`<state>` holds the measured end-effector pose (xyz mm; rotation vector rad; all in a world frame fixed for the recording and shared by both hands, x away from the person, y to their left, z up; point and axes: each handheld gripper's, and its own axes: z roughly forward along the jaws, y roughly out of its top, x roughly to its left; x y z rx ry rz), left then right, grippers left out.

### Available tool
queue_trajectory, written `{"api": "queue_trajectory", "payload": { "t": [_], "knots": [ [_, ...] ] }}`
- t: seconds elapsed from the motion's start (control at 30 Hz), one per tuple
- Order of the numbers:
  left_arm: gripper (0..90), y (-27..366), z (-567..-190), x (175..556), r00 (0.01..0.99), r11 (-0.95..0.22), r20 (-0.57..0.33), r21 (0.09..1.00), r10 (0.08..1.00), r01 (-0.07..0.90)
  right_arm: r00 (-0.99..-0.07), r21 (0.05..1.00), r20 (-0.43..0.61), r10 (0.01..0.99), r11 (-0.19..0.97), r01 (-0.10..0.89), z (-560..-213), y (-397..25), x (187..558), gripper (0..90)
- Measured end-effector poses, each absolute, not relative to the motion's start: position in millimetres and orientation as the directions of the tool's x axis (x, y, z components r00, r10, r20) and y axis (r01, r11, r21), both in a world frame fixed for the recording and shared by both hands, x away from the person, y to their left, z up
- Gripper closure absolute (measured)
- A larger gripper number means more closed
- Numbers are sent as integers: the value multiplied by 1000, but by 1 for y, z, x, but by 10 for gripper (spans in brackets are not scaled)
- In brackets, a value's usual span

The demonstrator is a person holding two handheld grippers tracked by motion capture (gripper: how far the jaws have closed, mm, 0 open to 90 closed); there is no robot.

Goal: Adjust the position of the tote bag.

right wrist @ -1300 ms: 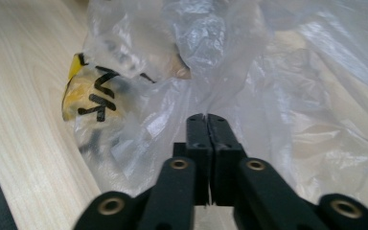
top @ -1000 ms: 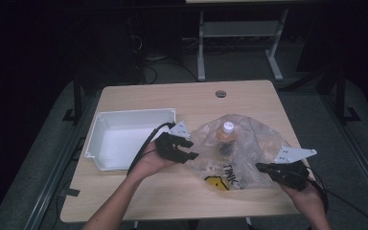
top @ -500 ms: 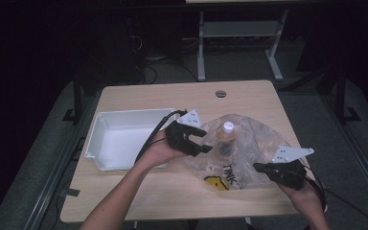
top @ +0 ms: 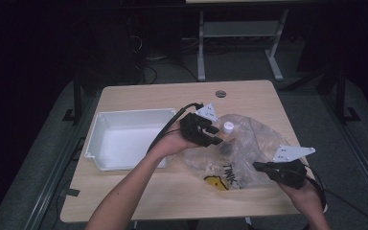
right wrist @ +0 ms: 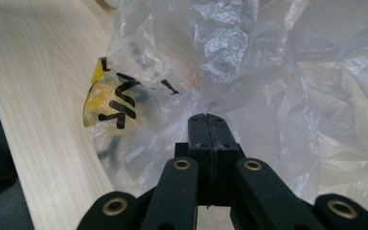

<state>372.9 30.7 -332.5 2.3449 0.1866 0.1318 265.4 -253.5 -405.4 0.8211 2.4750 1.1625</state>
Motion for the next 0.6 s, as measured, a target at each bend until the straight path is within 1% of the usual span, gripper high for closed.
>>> {"api": "queue_trajectory", "payload": {
  "t": [0.03,0.1,0.13,0.2,0.33,0.6],
  "knots": [
    [669,30,-333,373,985,-707,54,703,166,81,-798,773,-17,602,514,371,-405,-254,266,897],
    [745,31,-333,374,986,-710,60,701,156,69,-799,776,-17,601,512,368,-405,-254,266,897],
    [821,31,-333,374,986,-711,65,700,156,67,-799,775,-15,601,512,370,-405,-253,266,897],
    [860,32,-333,374,986,-713,66,699,153,64,-801,776,-17,599,513,367,-404,-252,266,897],
    [892,35,-334,375,984,-720,83,692,160,59,-803,777,-23,596,516,361,-402,-250,265,897],
    [898,53,-343,378,974,-714,79,692,215,102,-812,787,-30,583,515,341,-394,-243,264,897]
  ]
}}
